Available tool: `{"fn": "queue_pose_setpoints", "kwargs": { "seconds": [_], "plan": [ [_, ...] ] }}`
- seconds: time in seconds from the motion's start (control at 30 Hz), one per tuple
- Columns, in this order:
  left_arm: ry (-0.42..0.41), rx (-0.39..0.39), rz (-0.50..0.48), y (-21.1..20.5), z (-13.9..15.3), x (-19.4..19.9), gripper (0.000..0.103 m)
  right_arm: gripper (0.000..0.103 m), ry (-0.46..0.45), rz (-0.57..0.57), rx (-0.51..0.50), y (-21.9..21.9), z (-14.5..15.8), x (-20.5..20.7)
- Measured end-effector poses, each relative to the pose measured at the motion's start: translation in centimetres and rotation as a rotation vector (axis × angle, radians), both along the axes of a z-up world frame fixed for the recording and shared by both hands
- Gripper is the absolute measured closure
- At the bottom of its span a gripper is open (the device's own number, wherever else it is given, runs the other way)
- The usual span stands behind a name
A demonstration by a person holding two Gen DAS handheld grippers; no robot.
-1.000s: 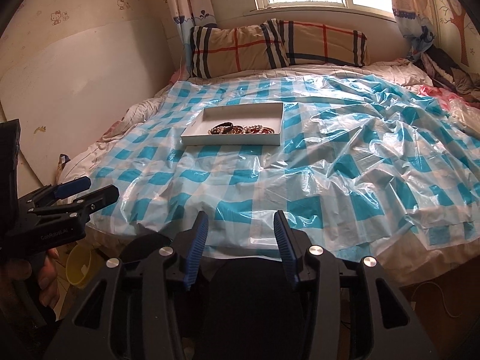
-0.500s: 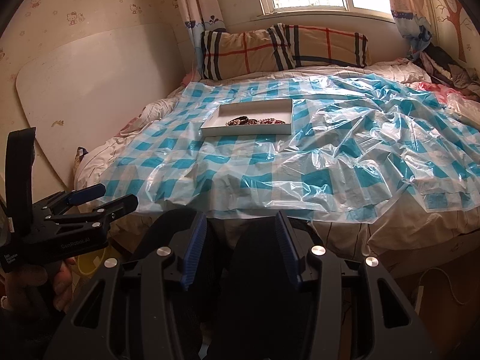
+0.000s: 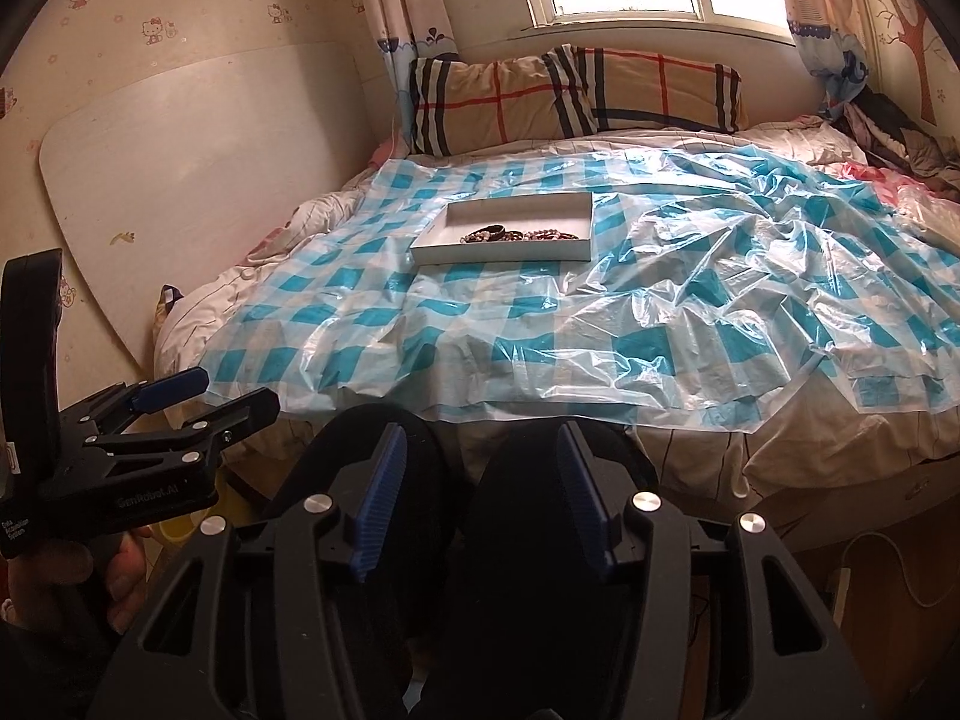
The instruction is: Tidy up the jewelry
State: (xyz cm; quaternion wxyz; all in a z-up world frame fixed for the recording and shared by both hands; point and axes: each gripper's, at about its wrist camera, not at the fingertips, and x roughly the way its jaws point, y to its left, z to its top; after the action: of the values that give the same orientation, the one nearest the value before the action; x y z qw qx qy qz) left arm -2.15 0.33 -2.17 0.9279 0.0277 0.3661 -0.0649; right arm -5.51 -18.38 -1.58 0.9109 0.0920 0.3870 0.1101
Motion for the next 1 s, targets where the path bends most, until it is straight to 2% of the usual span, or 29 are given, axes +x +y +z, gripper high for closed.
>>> {"fn": "queue_pose_setpoints", "kwargs": {
  "seconds": [1.0],
  "plan": [
    [0.017,0.010,0.032,1.1,-0.6,0.8,0.009,0.046,0.016,0.003,0.001,0.1,-0.7,0.5]
  ]
}}
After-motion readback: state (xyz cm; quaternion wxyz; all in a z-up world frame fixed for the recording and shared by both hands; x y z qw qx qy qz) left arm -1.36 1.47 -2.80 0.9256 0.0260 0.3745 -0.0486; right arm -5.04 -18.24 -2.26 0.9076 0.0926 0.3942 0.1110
